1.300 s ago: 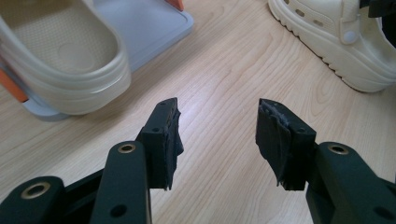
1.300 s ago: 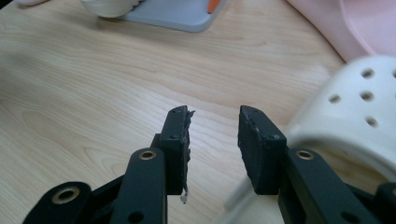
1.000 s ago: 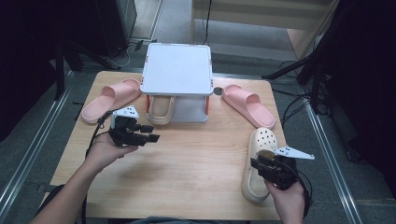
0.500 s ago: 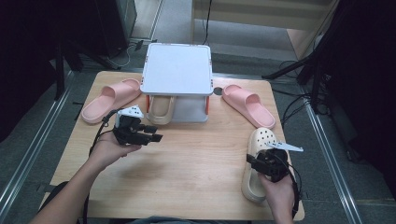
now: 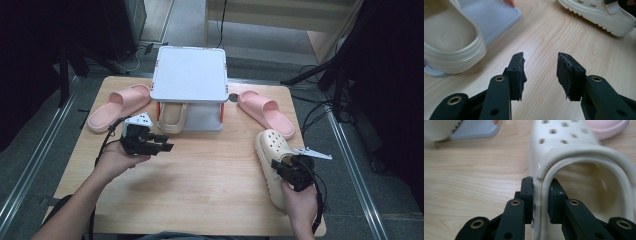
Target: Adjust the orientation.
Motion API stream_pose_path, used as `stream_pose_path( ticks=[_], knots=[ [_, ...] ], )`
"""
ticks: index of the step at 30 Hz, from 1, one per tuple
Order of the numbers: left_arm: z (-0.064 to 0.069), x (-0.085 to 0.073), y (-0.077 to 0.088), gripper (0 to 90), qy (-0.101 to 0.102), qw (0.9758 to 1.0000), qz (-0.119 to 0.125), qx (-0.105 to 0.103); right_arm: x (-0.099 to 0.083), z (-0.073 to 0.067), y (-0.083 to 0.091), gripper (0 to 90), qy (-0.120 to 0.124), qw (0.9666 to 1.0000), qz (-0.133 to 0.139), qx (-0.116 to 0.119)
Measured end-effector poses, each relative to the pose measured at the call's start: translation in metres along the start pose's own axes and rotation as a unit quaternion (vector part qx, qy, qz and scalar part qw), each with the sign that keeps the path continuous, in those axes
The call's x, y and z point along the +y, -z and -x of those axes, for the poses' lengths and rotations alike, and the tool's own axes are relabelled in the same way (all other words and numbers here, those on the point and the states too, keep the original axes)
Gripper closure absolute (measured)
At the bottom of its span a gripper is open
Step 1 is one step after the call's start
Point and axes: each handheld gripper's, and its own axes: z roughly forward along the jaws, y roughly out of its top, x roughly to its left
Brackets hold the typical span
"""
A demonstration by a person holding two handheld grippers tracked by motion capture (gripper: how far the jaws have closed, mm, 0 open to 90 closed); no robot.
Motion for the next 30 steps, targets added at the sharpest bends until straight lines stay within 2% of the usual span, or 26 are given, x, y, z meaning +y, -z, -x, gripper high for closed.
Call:
stream_pose_path(
  ticks=[4,8,11,14,18,22,27,30],
  knots=[
    [0.000,0.000,0.000,57.9,0.004,1.0000,-0.002,0.001,0.004,-0.010,0.006,78.6,0.006,0.9997,0.009,0.023],
    [0.000,-0.001,0.002,58.8,0.004,1.0000,0.000,0.004,0.008,-0.038,0.005,78.7,0.052,0.9981,0.004,0.033],
    [0.001,-0.003,0.004,59.1,0.007,0.9999,0.001,0.008,0.010,-0.057,0.001,78.6,0.076,0.9956,-0.002,0.055],
    [0.001,-0.005,0.006,59.5,0.012,0.9999,0.004,0.010,0.014,-0.077,-0.007,78.6,0.093,0.9917,-0.012,0.089],
    [0.003,-0.008,0.008,59.9,0.018,0.9997,0.005,0.013,0.018,-0.107,-0.020,78.6,0.130,0.9851,-0.021,0.111],
    [0.004,-0.013,0.011,61.4,0.028,0.9994,0.006,0.019,0.022,-0.128,-0.032,78.6,0.152,0.9785,-0.030,0.137],
    [0.004,-0.018,0.013,62.3,0.039,0.9988,0.016,0.024,0.022,-0.152,-0.044,78.6,0.184,0.9695,-0.039,0.157],
    [0.004,-0.021,0.012,62.8,0.046,0.9985,0.013,0.026,0.020,-0.162,-0.051,78.6,0.197,0.9659,-0.045,0.162]
  ],
)
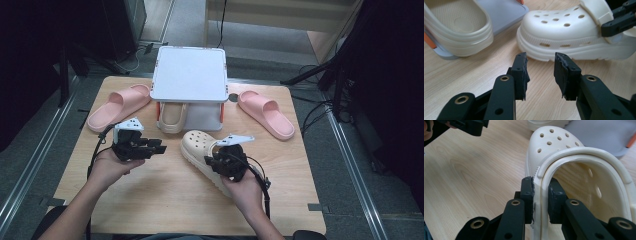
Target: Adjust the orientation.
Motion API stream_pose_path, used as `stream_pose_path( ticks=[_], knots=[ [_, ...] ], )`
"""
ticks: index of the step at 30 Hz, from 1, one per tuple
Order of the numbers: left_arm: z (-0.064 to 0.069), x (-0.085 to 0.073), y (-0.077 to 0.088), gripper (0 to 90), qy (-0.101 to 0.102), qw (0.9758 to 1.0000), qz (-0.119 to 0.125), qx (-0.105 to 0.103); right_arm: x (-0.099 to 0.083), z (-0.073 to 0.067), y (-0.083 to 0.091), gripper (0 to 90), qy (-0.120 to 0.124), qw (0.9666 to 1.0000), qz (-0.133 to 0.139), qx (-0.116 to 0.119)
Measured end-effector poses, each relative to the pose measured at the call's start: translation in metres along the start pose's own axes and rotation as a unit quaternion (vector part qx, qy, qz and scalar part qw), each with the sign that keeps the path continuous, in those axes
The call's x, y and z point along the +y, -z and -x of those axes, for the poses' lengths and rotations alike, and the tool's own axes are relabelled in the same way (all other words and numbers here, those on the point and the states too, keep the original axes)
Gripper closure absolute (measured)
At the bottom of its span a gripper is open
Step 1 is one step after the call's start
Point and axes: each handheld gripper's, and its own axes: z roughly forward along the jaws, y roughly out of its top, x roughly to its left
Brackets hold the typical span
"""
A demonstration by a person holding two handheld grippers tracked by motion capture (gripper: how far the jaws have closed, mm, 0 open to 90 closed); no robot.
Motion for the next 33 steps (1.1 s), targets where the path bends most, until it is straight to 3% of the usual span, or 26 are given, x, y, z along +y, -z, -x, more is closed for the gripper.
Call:
stream_pose_path(
  ticks=[10,19,22,24,29,32,33],
  knots=[
    [0.003,-0.008,-0.010,67.4,0.008,0.9999,-0.012,0.004,-0.007,-0.008,-0.024,78.5,0.023,0.9992,-0.012,0.029],
    [0.008,-0.011,-0.018,66.5,-0.002,0.9997,-0.023,-0.004,-0.012,-0.012,-0.032,74.7,0.042,0.9975,-0.034,0.045],
    [0.005,-0.010,-0.019,71.3,0.022,0.9992,-0.030,-0.013,-0.012,-0.008,-0.025,67.4,0.037,0.9972,-0.019,0.063],
    [0.006,-0.010,-0.020,74.0,0.020,0.9994,-0.026,-0.007,-0.012,-0.006,-0.018,67.5,0.038,0.9966,-0.015,0.072],
    [0.008,-0.010,-0.023,77.9,0.013,0.9995,-0.027,0.005,-0.011,0.006,0.007,81.6,0.046,0.9949,-0.013,0.089],
    [0.008,-0.010,-0.027,78.5,0.013,0.9995,-0.029,0.006,-0.010,0.014,0.015,87.4,0.050,0.9954,-0.007,0.081],
    [0.008,-0.010,-0.031,78.7,0.011,0.9994,-0.030,0.008,-0.009,0.022,0.020,90.0,0.053,0.9961,-0.003,0.070]
  ],
)
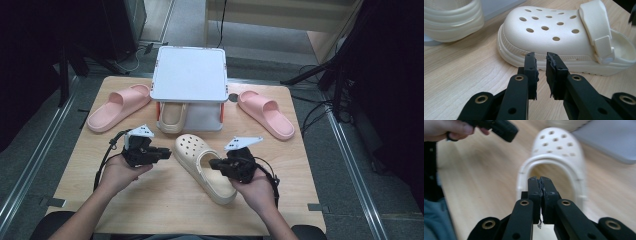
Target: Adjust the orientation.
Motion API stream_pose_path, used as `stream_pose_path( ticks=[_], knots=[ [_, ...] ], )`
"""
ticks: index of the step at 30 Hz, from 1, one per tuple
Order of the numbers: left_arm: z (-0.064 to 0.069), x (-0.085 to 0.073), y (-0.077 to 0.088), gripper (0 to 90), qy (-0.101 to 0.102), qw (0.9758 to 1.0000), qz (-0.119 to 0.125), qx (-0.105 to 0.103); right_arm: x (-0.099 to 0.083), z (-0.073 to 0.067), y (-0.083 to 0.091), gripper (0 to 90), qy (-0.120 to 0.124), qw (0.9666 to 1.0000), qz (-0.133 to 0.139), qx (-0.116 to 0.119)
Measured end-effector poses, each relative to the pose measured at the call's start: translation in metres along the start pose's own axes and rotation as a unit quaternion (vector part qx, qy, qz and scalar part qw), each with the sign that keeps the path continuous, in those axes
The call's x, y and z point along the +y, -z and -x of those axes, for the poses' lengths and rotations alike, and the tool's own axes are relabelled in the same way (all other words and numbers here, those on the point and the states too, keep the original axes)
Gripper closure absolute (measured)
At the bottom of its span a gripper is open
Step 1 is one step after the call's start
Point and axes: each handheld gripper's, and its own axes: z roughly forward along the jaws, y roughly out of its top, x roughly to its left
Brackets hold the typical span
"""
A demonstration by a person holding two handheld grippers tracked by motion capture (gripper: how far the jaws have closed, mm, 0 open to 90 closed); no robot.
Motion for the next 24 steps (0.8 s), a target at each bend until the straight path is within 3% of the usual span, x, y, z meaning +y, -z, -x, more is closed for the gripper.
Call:
stream_pose_path(
  ticks=[6,11,18,24],
  knots=[
    [-0.001,0.001,-0.010,79.8,0.004,1.0000,-0.002,0.001,-0.001,0.029,0.000,90.0,-0.003,0.9997,0.009,-0.023],
    [-0.001,0.002,-0.017,79.8,0.009,1.0000,-0.004,0.002,-0.001,0.048,-0.017,90.0,-0.007,0.9990,-0.017,-0.040],
    [0.000,0.002,-0.028,79.7,0.005,0.9999,-0.015,0.000,-0.003,0.060,-0.032,90.0,-0.027,0.9989,-0.029,-0.025],
    [0.000,0.004,-0.034,79.7,0.006,0.9998,-0.018,-0.006,-0.007,0.062,-0.031,90.0,-0.045,0.9987,-0.021,-0.014]
  ],
)
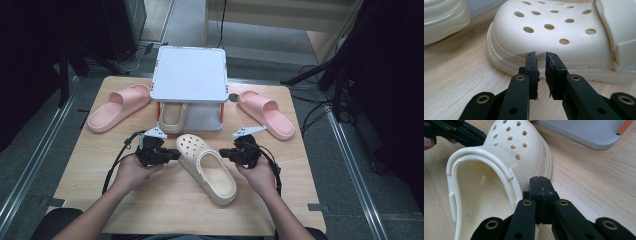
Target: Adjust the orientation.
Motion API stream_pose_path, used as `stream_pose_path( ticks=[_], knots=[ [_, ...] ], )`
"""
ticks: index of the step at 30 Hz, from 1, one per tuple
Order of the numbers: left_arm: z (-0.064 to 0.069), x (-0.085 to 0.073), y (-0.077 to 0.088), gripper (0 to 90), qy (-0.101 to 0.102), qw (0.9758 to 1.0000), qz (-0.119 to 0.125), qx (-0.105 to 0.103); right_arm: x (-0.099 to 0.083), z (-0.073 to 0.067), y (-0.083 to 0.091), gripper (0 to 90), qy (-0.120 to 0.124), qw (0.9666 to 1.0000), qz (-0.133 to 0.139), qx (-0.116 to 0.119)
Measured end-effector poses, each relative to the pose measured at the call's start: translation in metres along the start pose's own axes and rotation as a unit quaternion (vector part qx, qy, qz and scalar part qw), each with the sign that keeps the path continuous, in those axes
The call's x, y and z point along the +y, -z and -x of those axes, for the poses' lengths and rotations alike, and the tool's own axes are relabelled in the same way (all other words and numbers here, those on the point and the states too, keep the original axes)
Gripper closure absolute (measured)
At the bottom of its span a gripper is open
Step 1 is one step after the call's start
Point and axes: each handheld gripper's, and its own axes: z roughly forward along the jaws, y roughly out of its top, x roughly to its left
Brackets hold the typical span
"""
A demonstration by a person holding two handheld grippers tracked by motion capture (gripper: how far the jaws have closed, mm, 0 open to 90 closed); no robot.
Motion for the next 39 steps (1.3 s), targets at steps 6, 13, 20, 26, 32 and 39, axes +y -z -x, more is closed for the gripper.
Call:
stream_pose_path(
  ticks=[6,13,20,26,32,39],
  knots=[
    [-0.004,0.004,-0.003,80.2,0.006,1.0000,0.003,-0.005,-0.005,-0.006,0.002,90.0,0.000,1.0000,0.001,0.000],
    [-0.010,0.010,-0.008,82.5,0.012,0.9998,0.003,-0.015,-0.012,-0.021,0.003,90.0,0.002,1.0000,-0.004,0.001],
    [-0.012,0.018,-0.014,83.7,0.006,0.9999,0.002,-0.012,-0.019,-0.031,0.003,90.0,-0.016,0.9998,0.004,0.013],
    [-0.012,0.023,-0.018,85.9,0.006,0.9999,0.004,-0.010,-0.024,-0.039,0.001,90.0,-0.012,0.9998,0.012,0.013],
    [-0.014,0.027,-0.018,81.5,-0.003,0.9999,-0.007,-0.010,-0.025,-0.039,-0.001,85.7,-0.004,0.9999,0.010,-0.002],
    [-0.017,0.035,0.004,75.2,0.004,0.9999,0.003,-0.009,-0.019,-0.043,0.020,74.7,-0.001,0.9983,0.058,0.002]
  ],
)
